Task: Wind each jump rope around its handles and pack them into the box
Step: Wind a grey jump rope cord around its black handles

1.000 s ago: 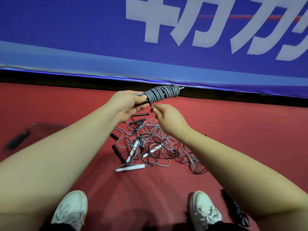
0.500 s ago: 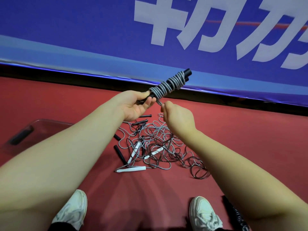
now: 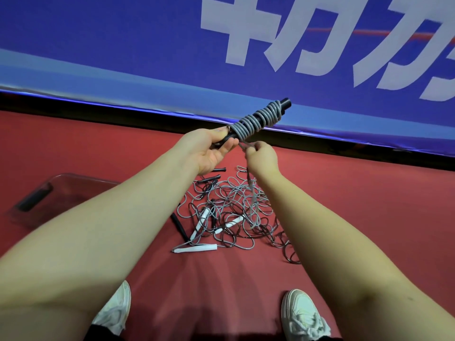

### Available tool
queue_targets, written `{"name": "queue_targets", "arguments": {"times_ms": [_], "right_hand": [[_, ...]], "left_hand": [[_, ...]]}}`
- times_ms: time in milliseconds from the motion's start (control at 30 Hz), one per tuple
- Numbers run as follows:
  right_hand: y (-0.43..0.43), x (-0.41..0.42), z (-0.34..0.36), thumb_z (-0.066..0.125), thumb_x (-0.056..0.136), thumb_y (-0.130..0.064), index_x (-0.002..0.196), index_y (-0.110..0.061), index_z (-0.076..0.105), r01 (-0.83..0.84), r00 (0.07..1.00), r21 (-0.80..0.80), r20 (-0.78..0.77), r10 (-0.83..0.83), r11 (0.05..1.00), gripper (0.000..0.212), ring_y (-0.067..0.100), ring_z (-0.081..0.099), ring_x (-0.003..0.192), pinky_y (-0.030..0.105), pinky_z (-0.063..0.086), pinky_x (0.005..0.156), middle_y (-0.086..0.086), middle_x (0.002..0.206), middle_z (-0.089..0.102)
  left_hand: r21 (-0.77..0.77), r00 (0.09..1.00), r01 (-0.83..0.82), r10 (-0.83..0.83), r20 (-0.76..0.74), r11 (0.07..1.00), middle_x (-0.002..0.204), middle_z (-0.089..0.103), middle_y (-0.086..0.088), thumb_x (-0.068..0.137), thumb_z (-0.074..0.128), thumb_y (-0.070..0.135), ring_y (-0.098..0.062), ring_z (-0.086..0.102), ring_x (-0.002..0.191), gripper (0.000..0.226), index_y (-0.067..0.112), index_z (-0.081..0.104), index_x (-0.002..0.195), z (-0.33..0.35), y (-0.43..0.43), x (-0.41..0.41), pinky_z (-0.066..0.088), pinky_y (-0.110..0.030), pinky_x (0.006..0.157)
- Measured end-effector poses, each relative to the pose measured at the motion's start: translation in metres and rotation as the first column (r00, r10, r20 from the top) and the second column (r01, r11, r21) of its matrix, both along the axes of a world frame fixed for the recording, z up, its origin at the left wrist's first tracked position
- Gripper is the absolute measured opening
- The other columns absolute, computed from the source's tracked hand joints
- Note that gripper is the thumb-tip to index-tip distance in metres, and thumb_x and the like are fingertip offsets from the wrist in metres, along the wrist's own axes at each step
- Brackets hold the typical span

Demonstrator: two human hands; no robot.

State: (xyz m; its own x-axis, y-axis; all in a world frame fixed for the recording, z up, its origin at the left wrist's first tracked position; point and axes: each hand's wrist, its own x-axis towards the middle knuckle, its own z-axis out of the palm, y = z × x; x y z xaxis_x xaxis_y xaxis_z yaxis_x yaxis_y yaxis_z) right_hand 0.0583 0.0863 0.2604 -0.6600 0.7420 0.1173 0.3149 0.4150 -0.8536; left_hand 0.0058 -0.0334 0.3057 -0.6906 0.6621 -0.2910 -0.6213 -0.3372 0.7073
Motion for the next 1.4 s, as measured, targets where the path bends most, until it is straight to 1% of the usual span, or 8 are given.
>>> {"name": "queue_targets", "arguments": {"times_ms": [300, 400, 500, 833, 1067, 1167, 1267, 1400], "right_hand": [[0.020, 0.010, -0.039, 0.033, 0.095, -0.008, 0.079, -0.011, 0.049, 0.010, 0.999, -0.370, 0.045, 0.007, 0.929, 0.023, 0.022, 0.055, 0.072, 0.027, 0.041, 0.069, 0.009, 0.082, 0.060], [0.027, 0.010, -0.042, 0.043, 0.093, -0.017, 0.089, -0.009, 0.052, 0.069, 0.952, -0.236, 0.307, 0.007, 0.969, 0.012, 0.028, 0.048, 0.083, 0.030, 0.039, 0.073, 0.009, 0.086, 0.053], [0.034, 0.020, -0.046, 0.059, 0.084, -0.046, 0.119, -0.011, 0.049, 0.093, 0.851, -0.003, 0.519, -0.078, 0.996, 0.050, 0.031, 0.053, 0.104, 0.035, 0.044, 0.090, 0.010, 0.113, 0.055], [0.032, 0.037, -0.074, 0.048, 0.097, -0.023, 0.091, -0.006, 0.047, -0.033, 0.928, 0.190, 0.370, -0.040, 0.981, 0.018, 0.029, 0.049, 0.079, 0.030, 0.033, 0.066, 0.012, 0.085, 0.053], [0.057, 0.067, -0.097, 0.044, 0.099, -0.019, 0.088, -0.012, 0.050, 0.022, 0.956, -0.237, 0.290, 0.049, 0.971, 0.015, 0.020, 0.050, 0.059, 0.023, 0.035, 0.051, 0.004, 0.068, 0.055], [0.053, 0.084, -0.096, 0.042, 0.100, -0.030, 0.078, -0.017, 0.050, -0.087, 0.891, -0.708, 0.259, 0.373, 0.700, 0.027, 0.007, 0.043, 0.041, 0.016, 0.034, 0.040, -0.006, 0.050, 0.046], [0.044, 0.079, -0.098, 0.050, 0.097, -0.022, 0.094, -0.017, 0.059, -0.163, 0.720, -0.671, 0.421, 0.552, 0.724, 0.010, 0.006, 0.055, 0.058, 0.017, 0.038, 0.050, -0.003, 0.072, 0.066], [0.025, 0.047, -0.082, 0.054, 0.092, -0.009, 0.111, -0.013, 0.062, -0.223, 0.771, -0.459, 0.456, 0.444, 0.860, 0.020, 0.010, 0.060, 0.084, 0.022, 0.045, 0.067, 0.005, 0.101, 0.067]], "left_hand": [[0.010, 1.000, 0.003, -0.003, 0.016, 1.000, 0.089, 0.057, -0.017, 0.096, 0.044, -0.002, -0.015, 0.063, 0.047, 0.018, -0.002, 0.060, 0.087, -0.001, 0.002, 0.004, 0.047, -0.012, 0.044], [-0.001, 0.999, -0.033, 0.033, 0.024, 0.999, 0.086, 0.056, -0.016, 0.096, 0.044, -0.002, -0.015, 0.062, 0.042, 0.020, -0.002, 0.059, 0.083, -0.002, 0.003, 0.000, 0.047, -0.012, 0.043], [0.007, 0.994, -0.093, 0.092, 0.061, 0.996, 0.089, 0.055, -0.017, 0.096, 0.045, -0.002, -0.016, 0.061, 0.041, 0.020, -0.002, 0.059, 0.083, -0.002, -0.002, -0.008, 0.047, -0.013, 0.043], [0.009, 0.980, -0.179, 0.178, 0.086, 0.984, 0.091, 0.054, -0.018, 0.095, 0.049, -0.001, -0.017, 0.061, 0.045, 0.017, -0.003, 0.059, 0.081, 0.001, -0.006, -0.012, 0.047, -0.014, 0.043], [0.078, 0.957, -0.266, 0.253, 0.139, 0.961, 0.087, 0.053, -0.017, 0.094, 0.050, 0.000, -0.019, 0.062, 0.047, 0.019, -0.003, 0.057, 0.077, 0.007, -0.025, -0.032, 0.050, -0.015, 0.045], [0.075, 0.960, -0.257, 0.246, 0.133, 0.963, 0.087, 0.053, -0.018, 0.094, 0.051, 0.000, -0.019, 0.061, 0.053, 0.018, -0.003, 0.057, 0.077, 0.005, -0.026, -0.030, 0.050, -0.015, 0.045], [0.036, 0.971, -0.228, 0.225, 0.084, 0.973, 0.089, 0.054, -0.017, 0.094, 0.050, -0.002, -0.019, 0.061, 0.058, 0.014, -0.004, 0.059, 0.084, 0.003, -0.021, -0.023, 0.049, -0.014, 0.045], [0.006, 0.985, -0.173, 0.173, 0.012, 0.985, 0.090, 0.056, -0.016, 0.095, 0.046, -0.004, -0.020, 0.059, 0.064, 0.018, -0.003, 0.060, 0.106, 0.002, -0.014, -0.010, 0.048, -0.014, 0.045]]}}
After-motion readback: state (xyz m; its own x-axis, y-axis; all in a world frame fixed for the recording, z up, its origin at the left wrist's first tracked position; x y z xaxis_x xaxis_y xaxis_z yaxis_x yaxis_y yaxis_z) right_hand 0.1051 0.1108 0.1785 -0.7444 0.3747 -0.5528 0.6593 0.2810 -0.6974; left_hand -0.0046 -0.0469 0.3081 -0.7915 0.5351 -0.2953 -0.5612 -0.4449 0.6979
